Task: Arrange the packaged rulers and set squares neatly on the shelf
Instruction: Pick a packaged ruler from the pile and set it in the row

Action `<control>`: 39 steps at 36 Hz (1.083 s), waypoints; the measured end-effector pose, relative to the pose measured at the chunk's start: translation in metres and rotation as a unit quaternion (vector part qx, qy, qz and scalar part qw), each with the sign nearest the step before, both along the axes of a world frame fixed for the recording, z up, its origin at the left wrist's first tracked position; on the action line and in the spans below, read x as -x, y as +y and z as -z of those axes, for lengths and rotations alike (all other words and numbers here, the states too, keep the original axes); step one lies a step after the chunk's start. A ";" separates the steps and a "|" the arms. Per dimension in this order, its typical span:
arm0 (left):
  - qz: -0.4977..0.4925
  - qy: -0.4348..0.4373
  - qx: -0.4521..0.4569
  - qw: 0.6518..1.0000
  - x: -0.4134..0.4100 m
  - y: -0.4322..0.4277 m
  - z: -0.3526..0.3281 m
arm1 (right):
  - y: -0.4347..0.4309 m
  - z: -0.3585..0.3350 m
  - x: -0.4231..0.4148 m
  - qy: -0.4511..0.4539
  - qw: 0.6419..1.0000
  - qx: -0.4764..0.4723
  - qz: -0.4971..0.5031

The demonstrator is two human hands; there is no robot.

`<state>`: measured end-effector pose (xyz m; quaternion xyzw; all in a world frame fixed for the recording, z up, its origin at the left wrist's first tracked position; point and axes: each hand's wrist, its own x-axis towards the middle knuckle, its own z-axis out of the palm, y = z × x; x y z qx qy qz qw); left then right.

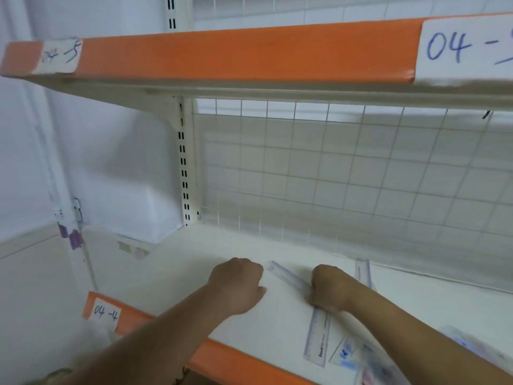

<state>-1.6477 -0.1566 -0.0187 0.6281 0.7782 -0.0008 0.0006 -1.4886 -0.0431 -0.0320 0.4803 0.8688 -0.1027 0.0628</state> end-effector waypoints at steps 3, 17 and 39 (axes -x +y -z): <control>0.010 0.001 0.003 1.000 0.005 0.001 0.002 | 0.000 -0.002 0.003 -0.010 1.000 -0.003 0.007; 0.029 0.004 -0.010 1.000 0.015 0.011 0.004 | -0.013 -0.009 -0.006 -0.033 0.976 -0.129 -0.174; 0.075 -0.010 -0.039 0.996 -0.022 0.020 0.005 | -0.045 -0.008 -0.021 -0.009 0.969 -0.202 -0.139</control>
